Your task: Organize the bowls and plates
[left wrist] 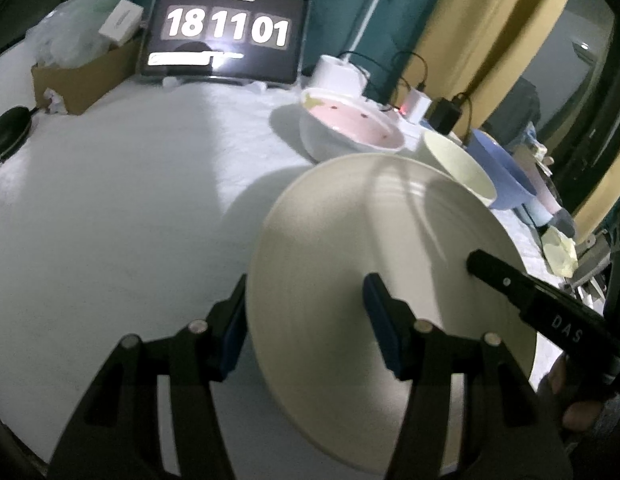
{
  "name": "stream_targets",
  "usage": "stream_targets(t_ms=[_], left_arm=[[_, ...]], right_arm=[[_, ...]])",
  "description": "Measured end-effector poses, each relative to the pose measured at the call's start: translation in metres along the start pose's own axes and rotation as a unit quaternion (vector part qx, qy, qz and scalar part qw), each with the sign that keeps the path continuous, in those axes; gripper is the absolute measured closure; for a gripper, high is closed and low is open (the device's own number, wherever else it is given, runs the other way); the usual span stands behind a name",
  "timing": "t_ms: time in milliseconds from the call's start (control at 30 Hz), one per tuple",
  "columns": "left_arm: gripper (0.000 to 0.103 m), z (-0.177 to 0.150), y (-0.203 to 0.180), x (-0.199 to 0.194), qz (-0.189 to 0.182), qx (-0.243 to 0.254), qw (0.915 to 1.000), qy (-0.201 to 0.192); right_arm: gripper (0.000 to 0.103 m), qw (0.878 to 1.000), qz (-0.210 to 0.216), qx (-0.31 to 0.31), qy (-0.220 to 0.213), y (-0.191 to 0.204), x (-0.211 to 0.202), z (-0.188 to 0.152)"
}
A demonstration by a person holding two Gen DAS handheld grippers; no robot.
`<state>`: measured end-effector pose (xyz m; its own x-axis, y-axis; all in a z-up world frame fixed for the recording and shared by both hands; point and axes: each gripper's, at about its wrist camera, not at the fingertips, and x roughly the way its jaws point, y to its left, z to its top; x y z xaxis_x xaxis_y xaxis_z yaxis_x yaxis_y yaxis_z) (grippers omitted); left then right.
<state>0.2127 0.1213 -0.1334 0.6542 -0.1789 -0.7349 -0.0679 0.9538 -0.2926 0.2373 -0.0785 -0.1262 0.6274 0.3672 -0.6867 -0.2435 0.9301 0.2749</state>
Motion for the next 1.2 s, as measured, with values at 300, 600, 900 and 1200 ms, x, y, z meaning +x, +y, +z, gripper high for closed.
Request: stream_targets(t_ms=[300,600,900,1200], left_arm=[[0.047,0.007,0.024,0.008,0.017,-0.010,0.9998,0.006],[0.047,0.010,0.033,0.013,0.035,-0.001,0.9994,0.007],[0.047,0.009,0.028,0.014,0.049,0.014,0.9987,0.005],[0.046,0.008,0.025,0.011,0.071,0.012,0.9974,0.002]], right_arm=[[0.064,1.000,0.010,-0.007,0.021,0.018,0.026,0.006],[0.063,0.999,0.010,-0.011,0.039,0.026,0.046,0.009],[0.061,0.999,0.006,-0.014,0.047,0.025,0.050,0.007],[0.061,0.998,0.005,-0.020,0.052,0.022,0.046,0.006]])
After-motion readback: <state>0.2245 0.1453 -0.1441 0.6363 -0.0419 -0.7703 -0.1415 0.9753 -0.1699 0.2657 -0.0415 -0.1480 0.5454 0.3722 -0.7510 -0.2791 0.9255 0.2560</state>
